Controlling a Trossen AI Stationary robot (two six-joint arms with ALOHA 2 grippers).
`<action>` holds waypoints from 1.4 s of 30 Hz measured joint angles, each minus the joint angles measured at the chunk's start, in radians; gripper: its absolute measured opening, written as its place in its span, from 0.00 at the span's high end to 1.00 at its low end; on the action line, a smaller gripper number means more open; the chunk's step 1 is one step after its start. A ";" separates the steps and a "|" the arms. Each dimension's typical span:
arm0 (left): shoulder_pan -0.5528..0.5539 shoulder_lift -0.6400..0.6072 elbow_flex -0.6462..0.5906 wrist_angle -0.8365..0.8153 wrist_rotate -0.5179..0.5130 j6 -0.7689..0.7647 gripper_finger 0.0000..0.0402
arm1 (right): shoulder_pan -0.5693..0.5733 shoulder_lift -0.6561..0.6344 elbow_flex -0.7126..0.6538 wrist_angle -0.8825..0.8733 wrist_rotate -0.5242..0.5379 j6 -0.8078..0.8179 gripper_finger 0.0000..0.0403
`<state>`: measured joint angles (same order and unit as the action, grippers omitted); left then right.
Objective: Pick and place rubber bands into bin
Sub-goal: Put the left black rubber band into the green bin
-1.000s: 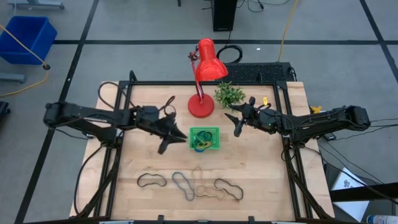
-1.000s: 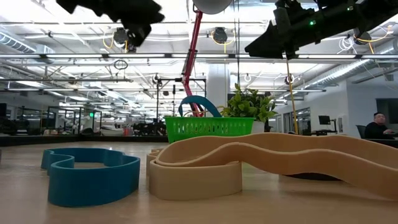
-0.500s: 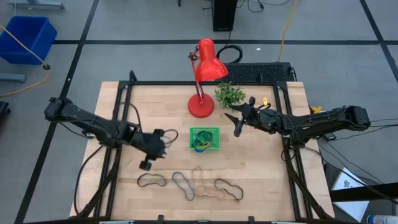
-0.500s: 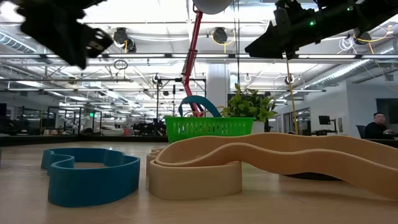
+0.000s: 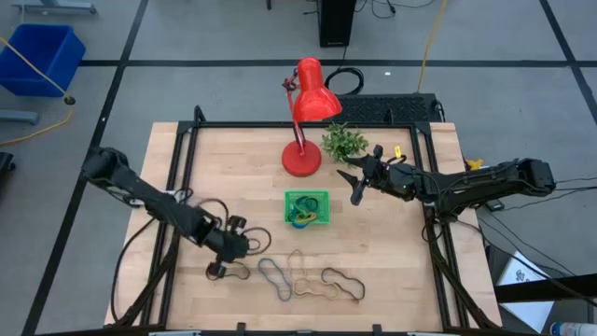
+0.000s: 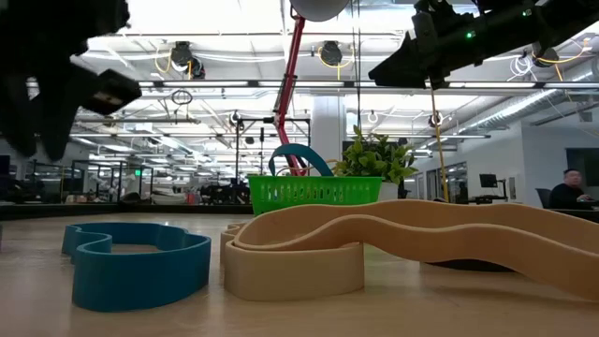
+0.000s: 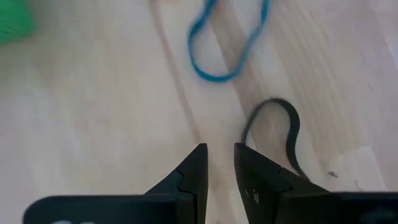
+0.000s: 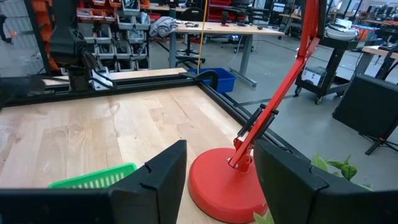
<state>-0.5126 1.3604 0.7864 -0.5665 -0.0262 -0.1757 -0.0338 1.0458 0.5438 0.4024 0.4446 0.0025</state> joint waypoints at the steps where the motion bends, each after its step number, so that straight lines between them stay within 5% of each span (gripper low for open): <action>1: -0.007 0.018 0.000 0.009 0.000 -0.001 0.79 | 0.000 0.000 0.000 -0.001 0.000 0.000 0.55; 22: -0.043 0.265 0.004 0.103 0.044 -0.001 0.80 | 0.000 0.000 0.000 -0.027 0.000 0.000 0.55; 29: -0.040 0.259 0.003 0.110 0.070 -0.003 0.98 | 0.000 0.000 0.000 -0.030 0.000 0.003 0.55; 42: 0.038 0.195 -0.002 0.176 0.300 -0.091 0.99 | 0.000 0.000 0.000 -0.026 0.000 0.001 0.55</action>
<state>-0.4744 1.5557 0.7845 -0.3905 0.2737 -0.2668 -0.0341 1.0454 0.5438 0.3759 0.4446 0.0032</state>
